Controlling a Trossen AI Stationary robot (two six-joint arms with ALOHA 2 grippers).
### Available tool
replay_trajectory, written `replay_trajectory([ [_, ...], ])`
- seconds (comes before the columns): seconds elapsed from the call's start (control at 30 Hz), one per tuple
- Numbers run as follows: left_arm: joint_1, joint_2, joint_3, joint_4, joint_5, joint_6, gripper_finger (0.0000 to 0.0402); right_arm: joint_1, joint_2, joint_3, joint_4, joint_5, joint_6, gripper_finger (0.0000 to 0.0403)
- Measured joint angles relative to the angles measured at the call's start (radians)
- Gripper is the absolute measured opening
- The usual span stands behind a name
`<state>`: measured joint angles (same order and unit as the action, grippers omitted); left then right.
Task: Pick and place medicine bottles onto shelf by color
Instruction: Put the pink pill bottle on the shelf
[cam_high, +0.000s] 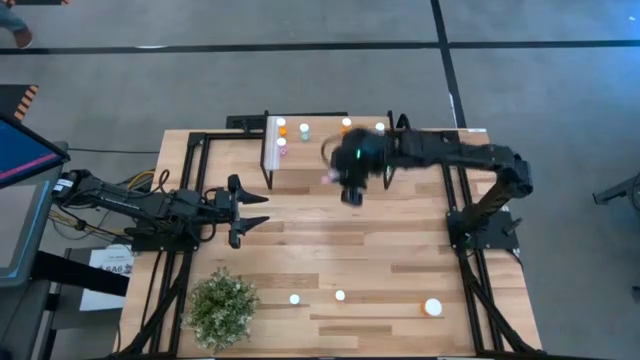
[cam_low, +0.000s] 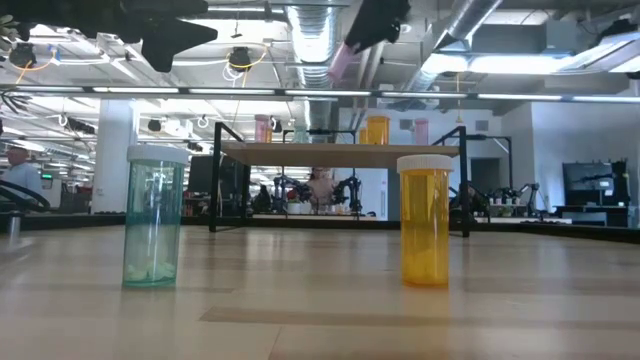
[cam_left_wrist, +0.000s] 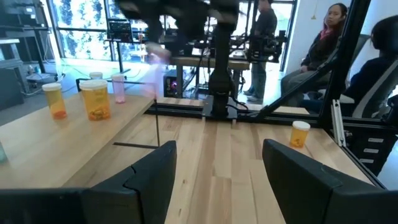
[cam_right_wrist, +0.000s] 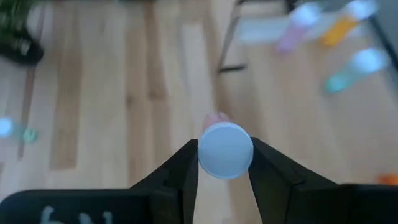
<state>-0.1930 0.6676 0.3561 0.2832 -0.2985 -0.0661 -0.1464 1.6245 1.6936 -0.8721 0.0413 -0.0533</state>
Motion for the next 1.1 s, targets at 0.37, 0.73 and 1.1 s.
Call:
replay_trajectory([
  [0.37,0.000,0.000,0.000,0.006,-0.002,0.009,0.0226,-0.249,0.000,0.128,0.047,-0.156,-0.069,0.0151],
  [0.73,0.005,0.000,0.000,0.015,-0.004,0.018,0.0226,-0.319,0.166,0.260,-0.014,-0.195,-0.106,0.0151],
  [1.1,0.005,0.000,0.000,0.000,0.003,0.023,0.0226,-0.413,0.393,0.537,-0.226,-0.171,-0.148,0.0152],
])
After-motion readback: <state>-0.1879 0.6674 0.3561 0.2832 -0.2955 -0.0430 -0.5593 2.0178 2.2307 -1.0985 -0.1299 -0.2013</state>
